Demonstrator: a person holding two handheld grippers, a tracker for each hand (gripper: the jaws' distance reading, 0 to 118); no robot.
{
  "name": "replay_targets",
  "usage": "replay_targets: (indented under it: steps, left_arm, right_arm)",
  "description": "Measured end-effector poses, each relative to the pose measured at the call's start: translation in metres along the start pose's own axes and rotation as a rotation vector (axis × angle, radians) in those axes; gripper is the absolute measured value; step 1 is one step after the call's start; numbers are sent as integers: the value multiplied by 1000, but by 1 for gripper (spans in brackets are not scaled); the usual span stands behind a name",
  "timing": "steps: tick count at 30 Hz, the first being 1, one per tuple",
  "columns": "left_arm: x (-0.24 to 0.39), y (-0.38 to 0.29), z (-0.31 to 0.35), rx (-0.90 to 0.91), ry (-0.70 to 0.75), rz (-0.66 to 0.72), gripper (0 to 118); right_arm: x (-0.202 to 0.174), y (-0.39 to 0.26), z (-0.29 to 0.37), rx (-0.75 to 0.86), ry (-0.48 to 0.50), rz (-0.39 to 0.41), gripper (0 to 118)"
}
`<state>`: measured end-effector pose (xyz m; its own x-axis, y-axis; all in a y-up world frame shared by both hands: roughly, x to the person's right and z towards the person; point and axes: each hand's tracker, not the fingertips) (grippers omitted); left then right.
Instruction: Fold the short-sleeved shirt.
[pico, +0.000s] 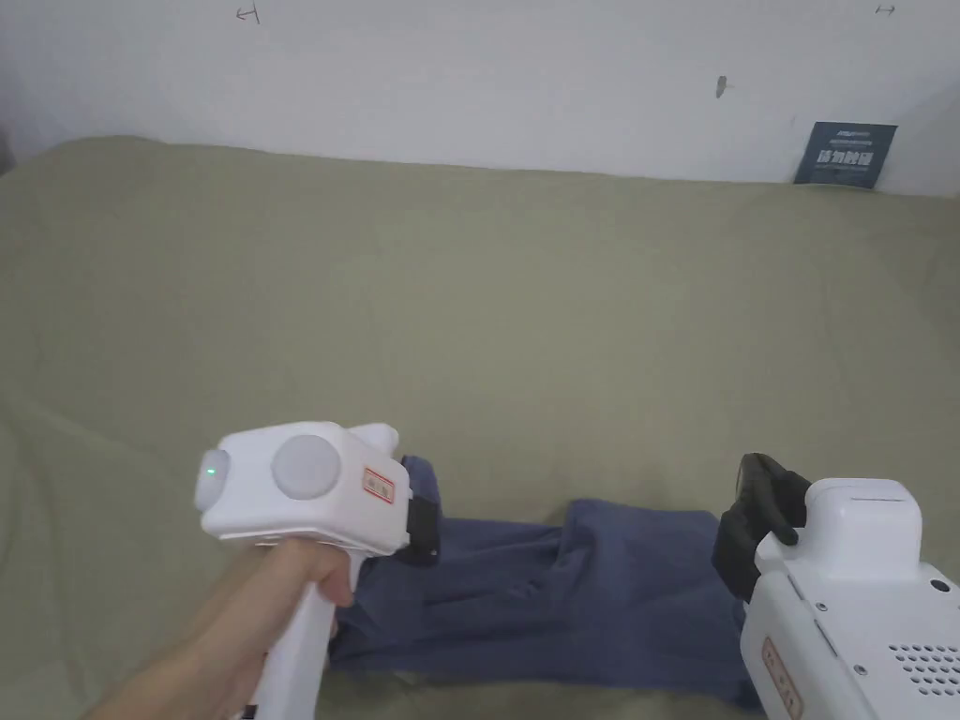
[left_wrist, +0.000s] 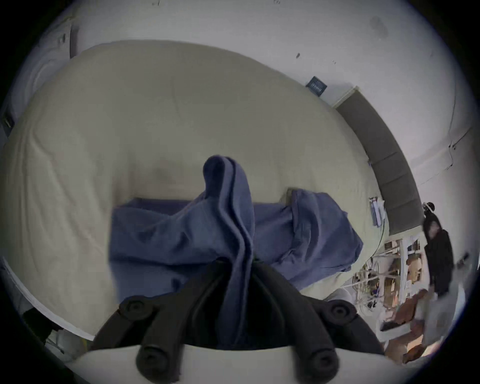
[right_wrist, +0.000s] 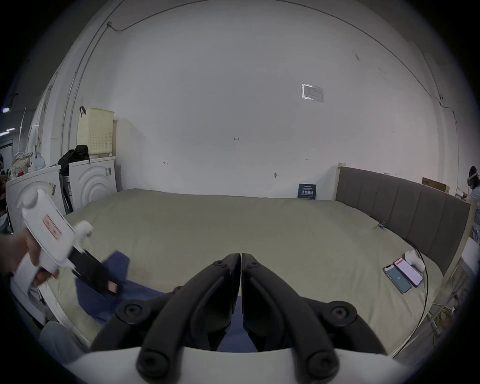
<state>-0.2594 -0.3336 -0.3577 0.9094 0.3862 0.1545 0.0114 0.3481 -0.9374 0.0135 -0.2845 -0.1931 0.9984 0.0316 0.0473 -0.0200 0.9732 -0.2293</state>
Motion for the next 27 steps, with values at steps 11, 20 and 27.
replay_targets:
  steps: [11,20,27]
  left_arm:
    - [16,-10,-16,27,-75,7,118]
    - [-53,-17,55,148,-197,108,0]
    - [-69,-16,4,45,-235,150,0]
  right_arm:
    - [12,-10,-6,-44,-17,-22,8]
    - [11,-11,-9,-52,-11,-49,8]
    - [8,-13,-11,-64,-4,-35,8]
